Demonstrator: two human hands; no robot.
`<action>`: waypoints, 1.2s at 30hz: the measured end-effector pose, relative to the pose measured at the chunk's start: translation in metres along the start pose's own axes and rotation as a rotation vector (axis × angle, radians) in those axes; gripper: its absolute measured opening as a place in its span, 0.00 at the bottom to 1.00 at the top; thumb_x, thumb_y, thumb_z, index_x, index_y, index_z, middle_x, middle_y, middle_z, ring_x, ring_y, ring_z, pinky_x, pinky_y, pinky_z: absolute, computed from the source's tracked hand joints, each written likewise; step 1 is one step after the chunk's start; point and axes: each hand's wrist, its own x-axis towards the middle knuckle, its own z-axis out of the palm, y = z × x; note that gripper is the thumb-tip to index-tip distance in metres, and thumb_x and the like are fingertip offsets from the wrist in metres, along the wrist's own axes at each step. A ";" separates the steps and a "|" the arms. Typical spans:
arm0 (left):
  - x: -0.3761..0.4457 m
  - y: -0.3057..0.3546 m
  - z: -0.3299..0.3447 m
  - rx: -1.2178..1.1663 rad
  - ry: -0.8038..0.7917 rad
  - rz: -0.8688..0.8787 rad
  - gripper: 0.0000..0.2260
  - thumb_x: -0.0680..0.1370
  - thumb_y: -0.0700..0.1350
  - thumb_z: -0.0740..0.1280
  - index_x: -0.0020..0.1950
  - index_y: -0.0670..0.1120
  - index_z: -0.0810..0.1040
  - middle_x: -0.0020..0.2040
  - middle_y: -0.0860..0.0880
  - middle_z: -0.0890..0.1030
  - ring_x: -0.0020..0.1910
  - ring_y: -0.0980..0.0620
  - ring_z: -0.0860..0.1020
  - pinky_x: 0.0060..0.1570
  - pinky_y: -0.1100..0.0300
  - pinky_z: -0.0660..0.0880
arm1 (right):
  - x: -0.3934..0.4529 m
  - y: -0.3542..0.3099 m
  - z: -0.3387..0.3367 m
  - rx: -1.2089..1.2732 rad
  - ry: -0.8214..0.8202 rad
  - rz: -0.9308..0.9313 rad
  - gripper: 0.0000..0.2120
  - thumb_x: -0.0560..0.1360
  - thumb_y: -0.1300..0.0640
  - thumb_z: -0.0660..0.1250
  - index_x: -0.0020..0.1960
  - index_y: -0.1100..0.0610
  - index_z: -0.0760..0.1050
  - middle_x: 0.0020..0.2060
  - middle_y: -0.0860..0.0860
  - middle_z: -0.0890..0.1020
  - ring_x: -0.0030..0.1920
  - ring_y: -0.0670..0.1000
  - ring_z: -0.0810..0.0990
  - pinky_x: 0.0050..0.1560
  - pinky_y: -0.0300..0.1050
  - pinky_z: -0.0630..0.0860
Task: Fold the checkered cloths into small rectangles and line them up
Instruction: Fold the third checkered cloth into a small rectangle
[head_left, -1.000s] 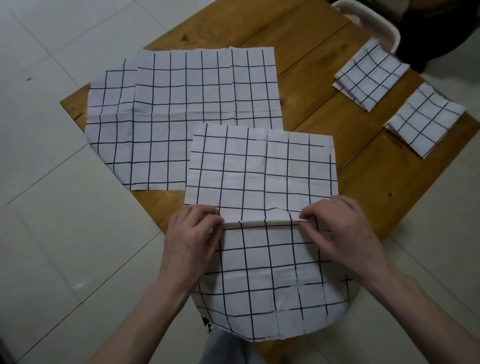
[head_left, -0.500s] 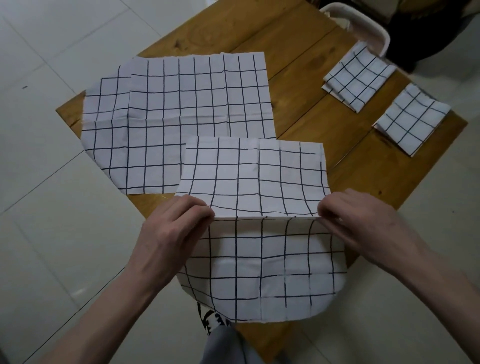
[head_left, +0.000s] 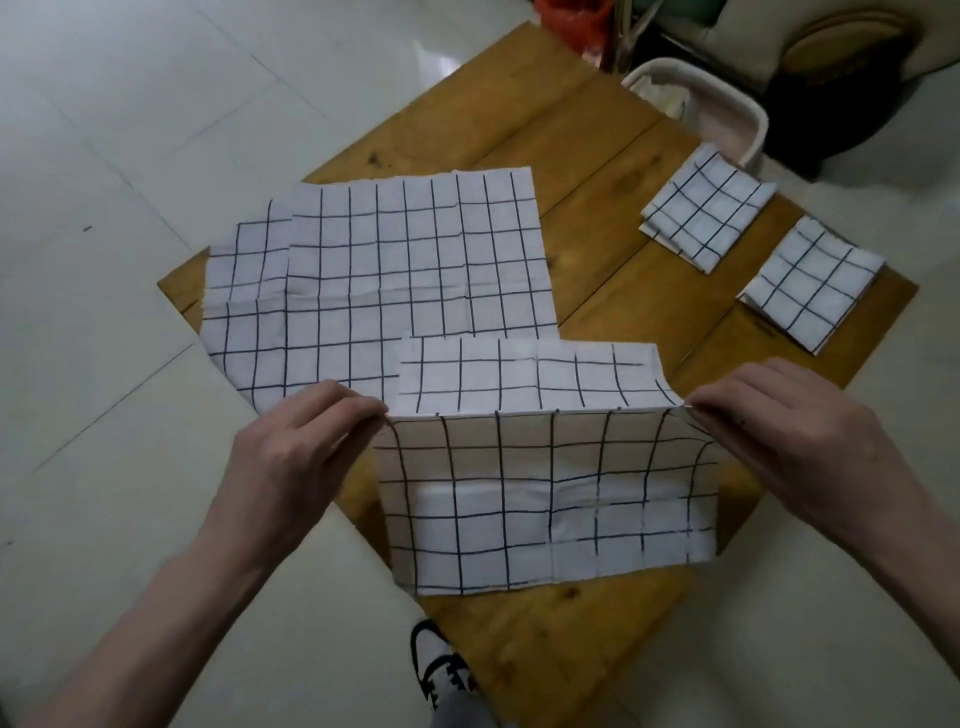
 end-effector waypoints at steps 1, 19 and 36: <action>0.007 -0.004 -0.007 0.016 0.011 0.005 0.13 0.84 0.48 0.65 0.56 0.41 0.85 0.49 0.46 0.83 0.44 0.49 0.81 0.40 0.51 0.82 | 0.006 0.005 -0.007 -0.014 0.017 0.009 0.17 0.82 0.53 0.61 0.57 0.64 0.83 0.46 0.58 0.84 0.42 0.57 0.82 0.37 0.53 0.82; 0.019 -0.007 -0.032 0.190 0.367 0.123 0.07 0.80 0.39 0.75 0.57 0.41 0.88 0.57 0.45 0.86 0.54 0.43 0.85 0.51 0.45 0.81 | 0.007 -0.029 -0.021 -0.171 0.334 0.068 0.10 0.79 0.64 0.72 0.59 0.65 0.85 0.60 0.59 0.85 0.57 0.58 0.86 0.62 0.53 0.78; -0.103 -0.001 0.084 0.149 -0.052 -0.070 0.12 0.82 0.47 0.67 0.57 0.44 0.88 0.57 0.48 0.87 0.56 0.46 0.84 0.54 0.52 0.79 | -0.099 -0.063 0.117 -0.075 0.022 0.370 0.14 0.77 0.65 0.74 0.62 0.61 0.85 0.61 0.57 0.85 0.61 0.57 0.85 0.66 0.51 0.75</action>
